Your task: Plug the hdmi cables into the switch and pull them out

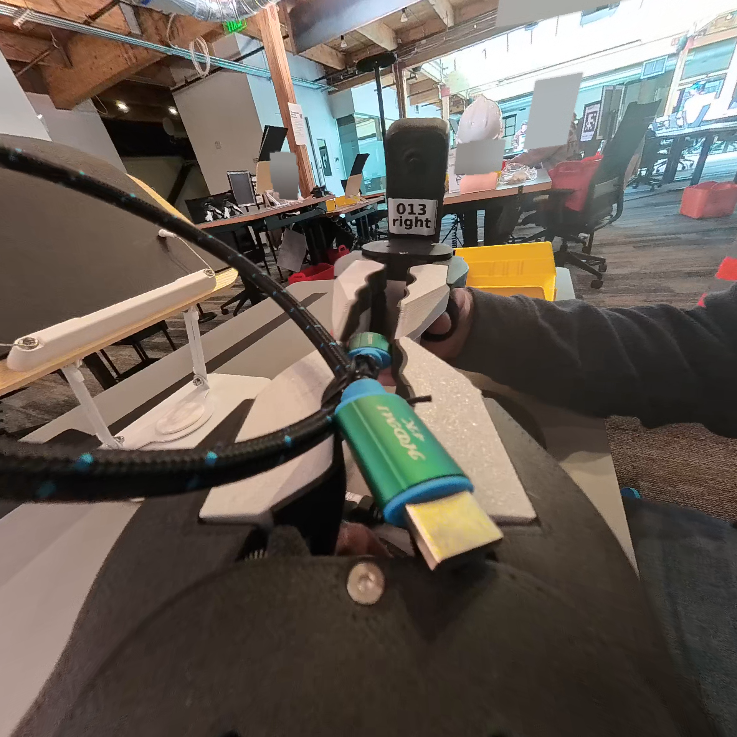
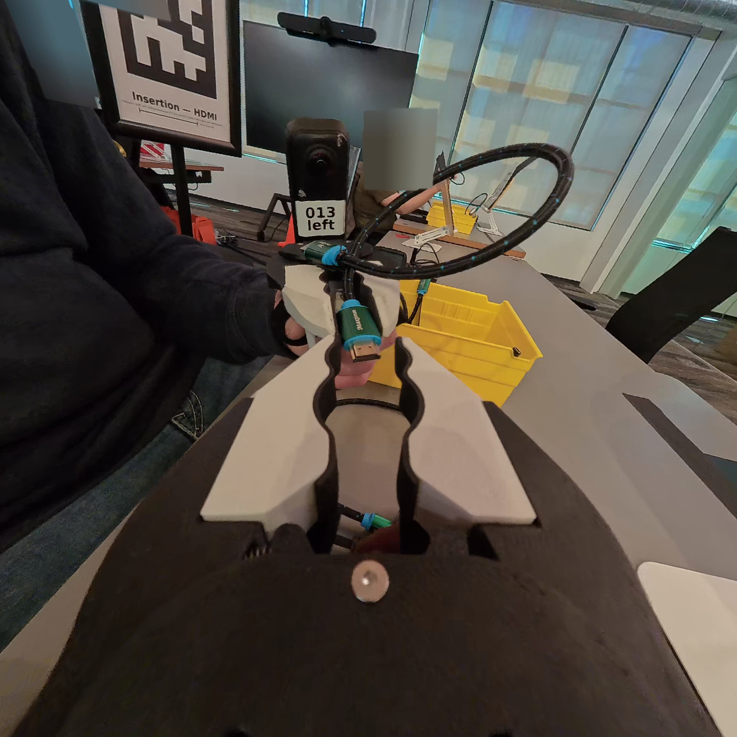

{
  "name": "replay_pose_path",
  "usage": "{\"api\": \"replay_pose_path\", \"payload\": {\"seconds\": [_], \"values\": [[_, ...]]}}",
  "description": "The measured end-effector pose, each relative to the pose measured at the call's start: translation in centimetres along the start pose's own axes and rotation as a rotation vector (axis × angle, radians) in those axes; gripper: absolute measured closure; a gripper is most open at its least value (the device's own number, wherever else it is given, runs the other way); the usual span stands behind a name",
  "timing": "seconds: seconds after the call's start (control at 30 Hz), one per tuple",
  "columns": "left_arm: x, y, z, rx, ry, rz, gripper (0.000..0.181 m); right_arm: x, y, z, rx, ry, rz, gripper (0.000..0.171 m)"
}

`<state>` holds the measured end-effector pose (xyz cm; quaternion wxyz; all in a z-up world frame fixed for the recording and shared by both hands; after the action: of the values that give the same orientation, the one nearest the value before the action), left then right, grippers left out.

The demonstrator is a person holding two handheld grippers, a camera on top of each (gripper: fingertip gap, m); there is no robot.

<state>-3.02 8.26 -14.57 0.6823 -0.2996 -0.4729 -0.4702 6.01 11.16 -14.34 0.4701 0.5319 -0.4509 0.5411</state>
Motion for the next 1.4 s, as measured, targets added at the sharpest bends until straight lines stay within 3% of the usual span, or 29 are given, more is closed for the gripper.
{"api": "replay_pose_path", "payload": {"seconds": [0.33, 0.7, 1.0, 1.23, 1.27, 1.4], "values": [[-0.4, -0.5, 0.9, 0.046, -0.01, 0.019, 0.161, -0.8, -1.3, -2.3, -0.155, 0.002, 0.071, 0.139], [-1.1, -1.4, 2.1, 0.11, -0.029, 0.045, 0.16, -9.2, -1.6, -6.0, -0.395, 0.012, 0.637, 0.119], [-1.7, -1.5, 2.2, 0.113, -0.037, 0.063, 0.16, -11.7, -1.7, -7.4, -0.486, 0.035, 0.779, 0.141], [-1.9, -1.3, 2.1, 0.109, -0.04, 0.075, 0.16, -12.5, -1.6, -8.0, -0.516, 0.113, 0.768, 0.139], [-2.0, -1.2, 2.1, 0.108, -0.04, 0.077, 0.16, -13.0, -1.6, -8.1, -0.516, 0.138, 0.789, 0.132], [-2.1, -1.2, 2.1, 0.107, -0.044, 0.079, 0.16, -13.6, -1.1, -7.9, -0.483, 0.162, 0.79, 0.143]]}}
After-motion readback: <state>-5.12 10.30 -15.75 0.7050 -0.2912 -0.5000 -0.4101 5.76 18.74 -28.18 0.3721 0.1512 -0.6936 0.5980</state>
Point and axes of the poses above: each gripper's, where its closed fingertips meet, y out along the fingers, x out of its top, z = x × y across the jaws, the point moved 5 cm from there along -y, back along the fingers, and after that the axes turned 12 degrees about y, right-handed, at the moved point
